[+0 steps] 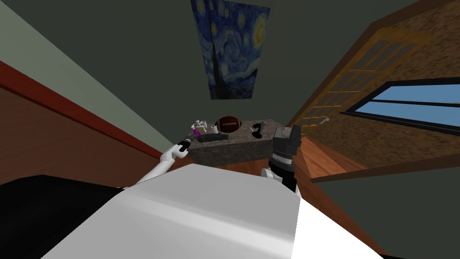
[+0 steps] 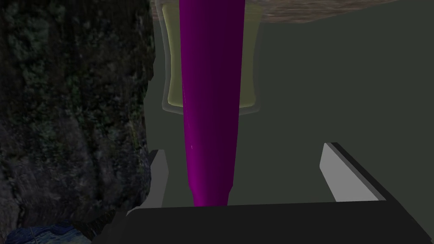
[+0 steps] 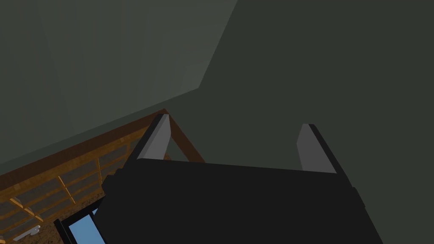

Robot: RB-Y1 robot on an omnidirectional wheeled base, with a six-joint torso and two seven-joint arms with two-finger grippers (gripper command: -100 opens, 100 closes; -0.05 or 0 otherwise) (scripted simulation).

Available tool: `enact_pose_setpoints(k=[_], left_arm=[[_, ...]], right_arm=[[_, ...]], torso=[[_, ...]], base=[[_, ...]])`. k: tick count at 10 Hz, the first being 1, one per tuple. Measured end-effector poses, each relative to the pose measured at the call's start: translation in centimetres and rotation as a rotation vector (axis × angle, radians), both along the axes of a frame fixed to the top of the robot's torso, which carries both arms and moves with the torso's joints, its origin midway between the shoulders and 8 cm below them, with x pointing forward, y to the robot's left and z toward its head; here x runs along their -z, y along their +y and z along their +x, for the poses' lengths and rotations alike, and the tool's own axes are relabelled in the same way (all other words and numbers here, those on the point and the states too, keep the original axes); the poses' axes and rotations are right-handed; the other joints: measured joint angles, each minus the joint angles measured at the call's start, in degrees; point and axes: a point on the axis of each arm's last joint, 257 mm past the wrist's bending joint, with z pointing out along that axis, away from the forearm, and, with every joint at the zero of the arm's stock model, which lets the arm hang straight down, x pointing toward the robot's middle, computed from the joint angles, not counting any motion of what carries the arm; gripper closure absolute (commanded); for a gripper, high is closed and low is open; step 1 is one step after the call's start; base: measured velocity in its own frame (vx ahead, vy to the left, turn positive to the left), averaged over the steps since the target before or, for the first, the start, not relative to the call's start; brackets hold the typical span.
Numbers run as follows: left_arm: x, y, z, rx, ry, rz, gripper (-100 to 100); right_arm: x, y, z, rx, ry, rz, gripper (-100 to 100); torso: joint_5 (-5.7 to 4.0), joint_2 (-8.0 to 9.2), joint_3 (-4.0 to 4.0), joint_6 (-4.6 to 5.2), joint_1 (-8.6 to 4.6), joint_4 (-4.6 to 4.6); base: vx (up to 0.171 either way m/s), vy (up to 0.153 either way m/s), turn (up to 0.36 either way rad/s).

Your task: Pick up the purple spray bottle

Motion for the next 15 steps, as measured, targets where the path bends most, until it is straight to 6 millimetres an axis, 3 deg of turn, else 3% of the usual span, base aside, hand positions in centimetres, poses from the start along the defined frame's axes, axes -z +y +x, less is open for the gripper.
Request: enact_pose_setpoints(k=[2, 4, 6, 9, 11, 13, 15], left_arm=[[0.3, 0.3, 1.3, -0.012, 0.004, -0.006, -100], [0.4, -1.2, 3.4, 0.014, 0.0, -0.004, -100], [0.3, -1.1, 5.0, 0.011, -0.004, -0.009, -100], [-0.1, -2.5, 8.0, 0.038, -0.007, -0.007, -100], [0.4, -2.1, 8.4, 0.025, 0.002, -0.013, -100], [0.6, -3.7, 10.0, 0.057, 0.007, -0.006, -100], [0.0, -3.9, 11.6, 0.055, 0.005, -0.008, -100]], right_arm=[[0.0, 0.0, 0.0, 0.0, 0.0, 0.0, 0], [0.0, 0.0, 0.0, 0.0, 0.0, 0.0, 0], [0.0, 0.0, 0.0, 0.0, 0.0, 0.0, 0], [0.0, 0.0, 0.0, 0.0, 0.0, 0.0, 0], [0.0, 0.0, 0.0, 0.0, 0.0, 0.0, 0], [0.0, 0.0, 0.0, 0.0, 0.0, 0.0, 0], [0.0, 0.0, 0.0, 0.0, 0.0, 0.0, 0]], torso=[[0.01, -0.23, -0.13, 0.02, 0.0, -0.05], [0.17, -0.12, -0.15, 0.1, -0.04, -0.18], [0.14, -0.35, -0.26, 0.13, -0.06, -0.2], [0.18, -0.29, -0.25, 0.2, -0.1, -0.22], [0.2, -0.49, -0.37, 0.16, -0.06, -0.28], [0.24, -0.23, -0.25, 0.18, -0.05, -0.27], [0.22, -0.47, -0.37, 0.21, -0.09, -0.3]], base=[[-0.043, -0.003, 0.048], [-0.063, 0.007, 0.03], [-0.042, 0.0, 0.053], [-0.047, 0.007, 0.012], [-0.032, 0.008, 0.066], [-0.071, 0.009, 0.017], [-0.001, -0.001, -0.006]])
